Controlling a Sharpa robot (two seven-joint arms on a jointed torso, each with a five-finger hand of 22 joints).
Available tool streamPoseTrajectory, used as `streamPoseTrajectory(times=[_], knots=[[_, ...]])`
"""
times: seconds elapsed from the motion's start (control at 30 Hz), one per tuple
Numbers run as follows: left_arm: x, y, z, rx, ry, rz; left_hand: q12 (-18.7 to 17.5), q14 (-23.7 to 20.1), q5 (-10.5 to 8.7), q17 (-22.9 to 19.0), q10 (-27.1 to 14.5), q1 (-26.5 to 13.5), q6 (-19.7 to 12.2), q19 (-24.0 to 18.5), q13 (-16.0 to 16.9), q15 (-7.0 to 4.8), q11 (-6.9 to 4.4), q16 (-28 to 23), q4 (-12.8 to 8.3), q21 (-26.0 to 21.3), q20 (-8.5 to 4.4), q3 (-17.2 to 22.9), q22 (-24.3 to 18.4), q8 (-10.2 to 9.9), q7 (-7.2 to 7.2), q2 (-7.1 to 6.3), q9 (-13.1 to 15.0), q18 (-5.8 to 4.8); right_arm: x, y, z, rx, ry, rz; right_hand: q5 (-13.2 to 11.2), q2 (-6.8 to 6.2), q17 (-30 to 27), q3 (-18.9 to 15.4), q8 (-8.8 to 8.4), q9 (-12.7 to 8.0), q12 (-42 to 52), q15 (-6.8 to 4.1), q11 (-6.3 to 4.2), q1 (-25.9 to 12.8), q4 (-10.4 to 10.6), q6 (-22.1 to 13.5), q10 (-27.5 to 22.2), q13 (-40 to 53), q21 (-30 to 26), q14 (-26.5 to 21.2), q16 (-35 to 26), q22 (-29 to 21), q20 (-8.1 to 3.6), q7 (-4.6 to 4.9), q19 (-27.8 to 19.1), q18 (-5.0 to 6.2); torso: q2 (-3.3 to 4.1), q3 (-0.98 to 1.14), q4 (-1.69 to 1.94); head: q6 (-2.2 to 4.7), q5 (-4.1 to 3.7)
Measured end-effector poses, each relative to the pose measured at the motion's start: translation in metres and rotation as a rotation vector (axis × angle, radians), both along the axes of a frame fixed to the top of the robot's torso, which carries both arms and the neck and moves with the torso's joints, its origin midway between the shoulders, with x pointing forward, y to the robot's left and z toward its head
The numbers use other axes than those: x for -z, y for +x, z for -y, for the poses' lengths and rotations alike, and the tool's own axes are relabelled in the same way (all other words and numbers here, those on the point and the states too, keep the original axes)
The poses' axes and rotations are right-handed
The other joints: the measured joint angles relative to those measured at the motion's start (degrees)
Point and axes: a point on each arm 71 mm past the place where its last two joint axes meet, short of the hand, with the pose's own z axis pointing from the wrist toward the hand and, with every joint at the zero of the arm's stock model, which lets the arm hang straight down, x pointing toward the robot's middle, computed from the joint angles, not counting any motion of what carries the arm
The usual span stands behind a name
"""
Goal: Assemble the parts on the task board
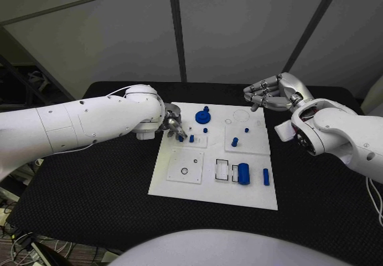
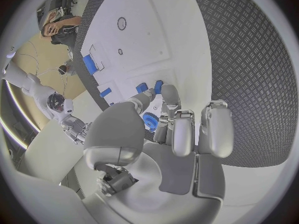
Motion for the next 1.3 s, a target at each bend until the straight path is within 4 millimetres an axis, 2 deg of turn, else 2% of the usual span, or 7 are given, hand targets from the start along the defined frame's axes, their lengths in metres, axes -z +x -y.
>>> streamPoseTrajectory(times=[0.4, 0.57, 0.93, 1.17, 1.3], knots=[[0.0009, 0.0029, -0.0004, -0.007, 0.0, -0.002, 0.38, 0.0, 0.01, 0.0, 0.2, -0.81, 0.19, 0.21, 0.65, 0.0, 0.2, 0.0, 0.77, 0.54, -0.21, -1.02, 0.0, 0.01, -0.21, 0.24, -0.05, -0.01, 0.0, -0.0002, 0.0003, 0.0, 0.0, 0.0, 0.0, 0.0, 0.0, 0.0, 0.0, 0.0, 0.0, 0.0, 0.0, 0.0, 0.0, 0.0, 0.0, 0.01, 0.0, 0.0, 0.0, 0.0, 0.0, 0.0, 0.0, 0.0, 0.01, -0.02, 0.01, -0.02, -0.12], [0.0012, 0.0034, -0.0012, -0.008, 0.002, -0.005, 1.0, 0.2, 0.01, 0.0, 0.39, -1.83, 0.6, 0.41, 1.25, -0.2, 0.0, 0.22, 1.29, 0.89, -0.01, -2.1, 0.0, 0.01, -0.21, -0.33, -0.04, 0.0, -0.0001, -0.0002, 0.0005, 0.0, 0.0, 0.0, 0.0, 0.0, 0.0, 0.0, 0.0, 0.0, 0.0, 0.0, 0.0, 0.0, 0.0, 0.0, 0.0, 0.01, 0.0, 0.0, 0.0, 0.01, 0.0, 0.0, 0.0, 0.0, 0.02, -0.02, 0.03, -0.16, -0.15], [0.0018, 0.0032, -0.003, -0.009, 0.006, -0.009, 1.28, 0.0, 0.01, 0.0, 0.8, -3.52, 1.22, 0.42, 1.92, -0.4, 0.0, 0.22, 2.39, 1.44, -0.02, -4.31, 0.0, 0.01, -0.41, -0.51, 0.03, 0.0, 0.0, -0.0001, 0.001, 0.001, -0.001, 0.0, 0.0, 0.0, 0.01, 0.0, 0.0, 0.0, 0.0, 0.0, 0.0, 0.0, 0.0, 0.0, 0.0, 0.02, 0.0, 0.0, -0.22, 0.01, 0.0, 0.0, 0.0, 0.0, 0.02, -0.03, 0.05, -0.23, -0.16], [0.0017, 0.0031, -0.0053, -0.013, 0.008, -0.004, 1.28, 0.0, 0.01, 0.0, 0.8, -5.65, 1.22, 0.61, 2.0, -0.39, 0.0, 0.21, 4.06, 1.66, -0.21, -7.42, 0.0, 0.25, -0.41, -0.88, 0.15, -0.01, 0.0001, 0.0001, 0.0012, 0.002, -0.001, 0.0, 0.21, 0.0, -0.25, 0.0, 0.0, 0.0, 0.0, 0.0, 0.21, 0.0, 0.0, -0.21, -0.21, -0.13, -0.35, 0.0, -0.66, -0.12, 0.0, 0.21, 0.0, 0.0, 0.02, -0.05, 0.05, -0.24, -0.13], [0.0012, 0.0032, -0.0057, -0.017, 0.005, 0.004, 1.28, 0.0, 0.01, 0.0, 0.8, -6.08, 1.22, 0.61, 1.99, -0.4, 0.0, 0.22, 4.99, 1.87, -0.21, -8.84, 0.0, 0.25, -0.42, -0.51, 0.22, 0.0, 0.0001, 0.0003, 0.0012, 0.002, -0.001, 0.0, 0.21, 0.0, -0.29, 0.0, 0.0, 0.0, 0.0, 0.0, 0.21, 0.0, 0.0, -0.21, -0.21, -0.13, -0.61, 0.0, -1.0, -0.19, 0.0, 0.21, 0.0, 0.0, 0.02, -0.06, 0.05, -0.18, 0.04]])
